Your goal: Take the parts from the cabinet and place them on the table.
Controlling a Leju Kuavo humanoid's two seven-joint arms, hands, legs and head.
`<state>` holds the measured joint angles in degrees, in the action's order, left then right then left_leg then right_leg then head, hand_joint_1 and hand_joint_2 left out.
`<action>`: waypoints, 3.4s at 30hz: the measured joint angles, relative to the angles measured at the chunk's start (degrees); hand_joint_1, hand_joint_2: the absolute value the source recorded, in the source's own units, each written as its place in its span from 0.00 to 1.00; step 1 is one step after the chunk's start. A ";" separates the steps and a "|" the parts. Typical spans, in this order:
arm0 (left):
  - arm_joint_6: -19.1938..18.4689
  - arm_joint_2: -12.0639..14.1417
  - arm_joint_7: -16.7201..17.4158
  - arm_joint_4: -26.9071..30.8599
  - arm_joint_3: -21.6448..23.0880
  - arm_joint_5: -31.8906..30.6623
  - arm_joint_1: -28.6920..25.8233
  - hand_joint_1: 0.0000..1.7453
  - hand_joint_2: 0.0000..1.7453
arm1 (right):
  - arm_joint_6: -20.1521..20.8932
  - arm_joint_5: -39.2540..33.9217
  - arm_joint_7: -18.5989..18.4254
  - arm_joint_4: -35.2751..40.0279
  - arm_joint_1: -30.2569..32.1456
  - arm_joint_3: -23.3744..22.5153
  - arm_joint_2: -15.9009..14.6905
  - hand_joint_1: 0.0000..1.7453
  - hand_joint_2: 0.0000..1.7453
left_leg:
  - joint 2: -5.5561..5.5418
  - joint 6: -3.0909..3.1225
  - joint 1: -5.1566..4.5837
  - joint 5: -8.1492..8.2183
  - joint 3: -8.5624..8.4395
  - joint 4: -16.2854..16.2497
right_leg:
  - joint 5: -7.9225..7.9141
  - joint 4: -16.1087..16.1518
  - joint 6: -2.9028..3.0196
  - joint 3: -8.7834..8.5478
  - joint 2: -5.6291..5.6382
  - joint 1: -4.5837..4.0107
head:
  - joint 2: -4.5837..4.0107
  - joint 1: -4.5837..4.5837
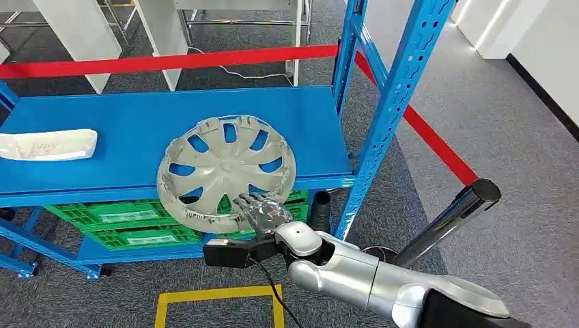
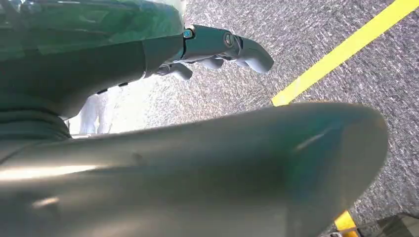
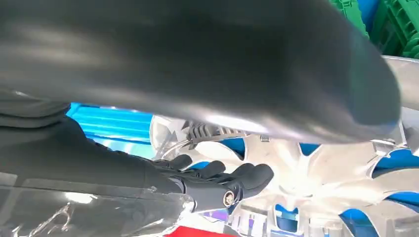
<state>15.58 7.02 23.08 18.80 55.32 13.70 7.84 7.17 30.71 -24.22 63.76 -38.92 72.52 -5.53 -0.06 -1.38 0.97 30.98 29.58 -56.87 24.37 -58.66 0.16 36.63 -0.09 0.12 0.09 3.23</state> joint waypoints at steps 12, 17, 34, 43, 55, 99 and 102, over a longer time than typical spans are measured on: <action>0.00 0.00 0.00 0.00 0.00 0.00 0.00 0.00 0.00 | 0.00 0.00 0.00 0.00 0.00 0.00 0.00 0.00 0.00 | 0.00 0.00 0.00 0.00 0.00 0.02 | 0.00 0.00 0.00 0.01 0.00 0.00 | 0.00 0.00; 0.00 0.00 0.00 0.00 0.02 0.00 0.00 0.00 0.00 | 0.00 0.00 0.00 0.00 0.00 0.00 0.00 0.00 0.00 | 0.00 0.00 0.00 0.00 0.00 0.02 | 0.00 0.00 0.00 0.01 0.00 0.00 | 0.00 0.00; 0.00 0.00 0.00 0.00 0.00 0.00 0.00 0.00 0.00 | 0.00 0.00 0.00 0.00 0.00 0.00 0.00 0.00 0.00 | 0.00 0.00 0.00 0.00 -0.01 0.04 | 0.01 0.00 0.01 0.02 0.00 0.00 | 0.00 0.00; 0.00 0.00 0.00 0.00 0.00 0.00 0.00 0.00 0.00 | 0.00 0.00 0.00 0.00 0.00 -0.02 0.00 0.00 0.00 | 0.00 0.00 0.00 0.00 -0.01 0.05 | 0.04 0.00 0.07 0.02 0.00 0.00 | 0.00 -0.02; 0.00 0.00 0.00 0.00 0.00 0.00 0.00 0.00 0.00 | 0.00 0.00 0.00 0.00 0.00 -0.02 0.00 0.00 0.00 | 0.00 -0.01 0.00 0.00 -0.02 0.10 | 0.07 0.00 0.11 0.03 0.00 0.00 | 0.00 0.00; 0.00 0.00 0.00 0.00 0.00 0.00 0.00 0.00 0.00 | 0.00 0.00 0.00 0.00 0.00 -0.02 0.00 0.00 0.00 | 0.00 -0.08 0.00 0.04 -0.06 0.15 | 0.10 -0.01 0.16 0.03 0.00 -0.01 | 0.00 0.00; 0.00 0.00 0.00 0.00 0.00 0.00 0.00 0.00 0.00 | 0.00 0.00 0.00 0.00 0.00 -0.02 0.00 0.00 0.00 | 0.00 -0.08 0.00 0.04 -0.06 0.15 | 0.11 -0.01 0.16 0.03 0.00 -0.01 | 0.00 0.00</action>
<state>15.58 7.02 23.08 18.80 55.32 13.70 7.84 7.17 30.71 -24.22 63.76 -38.91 72.50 -5.53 -0.06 -1.46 0.97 31.02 29.52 -56.72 24.48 -58.67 0.32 36.66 -0.09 0.11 0.09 3.23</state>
